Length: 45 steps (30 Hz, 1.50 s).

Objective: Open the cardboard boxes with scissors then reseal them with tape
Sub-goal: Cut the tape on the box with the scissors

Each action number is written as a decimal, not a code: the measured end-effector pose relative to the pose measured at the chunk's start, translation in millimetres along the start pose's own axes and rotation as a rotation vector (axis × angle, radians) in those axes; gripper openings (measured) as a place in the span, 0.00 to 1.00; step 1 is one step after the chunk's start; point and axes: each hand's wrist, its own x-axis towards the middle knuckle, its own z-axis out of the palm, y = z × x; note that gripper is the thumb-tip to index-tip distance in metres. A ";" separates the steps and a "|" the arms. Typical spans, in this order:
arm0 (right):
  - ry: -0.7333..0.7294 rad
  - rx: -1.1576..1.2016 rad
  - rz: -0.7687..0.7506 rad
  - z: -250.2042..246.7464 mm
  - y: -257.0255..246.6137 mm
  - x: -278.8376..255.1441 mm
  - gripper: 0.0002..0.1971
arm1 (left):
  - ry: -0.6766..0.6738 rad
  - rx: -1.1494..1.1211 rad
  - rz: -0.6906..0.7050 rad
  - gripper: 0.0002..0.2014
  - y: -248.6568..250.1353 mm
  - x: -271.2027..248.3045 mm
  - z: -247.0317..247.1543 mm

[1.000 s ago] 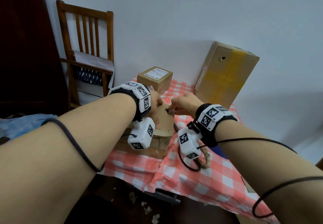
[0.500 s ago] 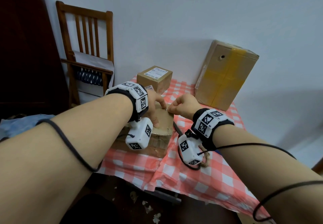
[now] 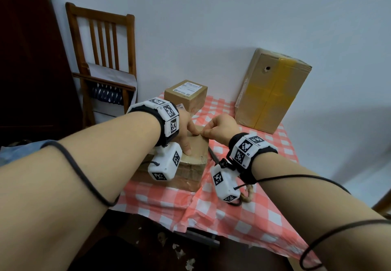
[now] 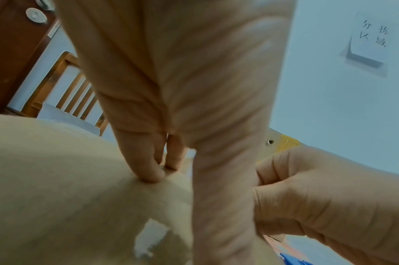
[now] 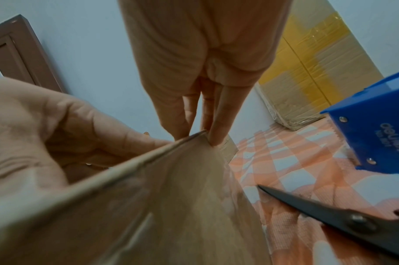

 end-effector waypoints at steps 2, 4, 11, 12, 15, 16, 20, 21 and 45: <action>0.018 0.036 0.001 1.2 2.9 1.0 0.05 | 0.006 0.004 0.003 0.40 -0.5 0.4 0.3; 0.043 0.120 0.029 1.8 5.6 1.6 0.02 | 0.013 -0.008 0.007 0.41 -1.1 1.0 0.8; 0.012 0.069 -0.027 3.3 4.2 2.0 0.05 | 0.001 -0.030 0.009 0.42 -1.0 0.9 1.0; 0.014 0.058 -0.031 4.1 4.7 2.7 0.05 | 0.001 -0.025 0.009 0.42 -0.9 1.1 1.2; 0.009 0.044 -0.034 4.3 4.9 3.7 0.05 | -0.005 -0.037 -0.004 0.43 -0.7 1.5 2.4; 0.011 0.040 -0.034 4.5 5.0 4.1 0.05 | -0.008 -0.045 -0.007 0.43 -0.8 2.1 2.7; 0.019 0.040 -0.010 6.3 4.7 5.0 0.08 | -0.014 -0.036 -0.015 0.43 -0.8 2.8 4.1; 0.025 0.078 0.011 6.2 4.6 5.1 0.10 | -0.017 -0.044 -0.020 0.43 -0.9 2.9 4.3; 0.005 -0.279 0.370 -77.1 110.1 -61.1 0.16 | 0.291 0.020 0.077 0.04 103.8 31.2 18.2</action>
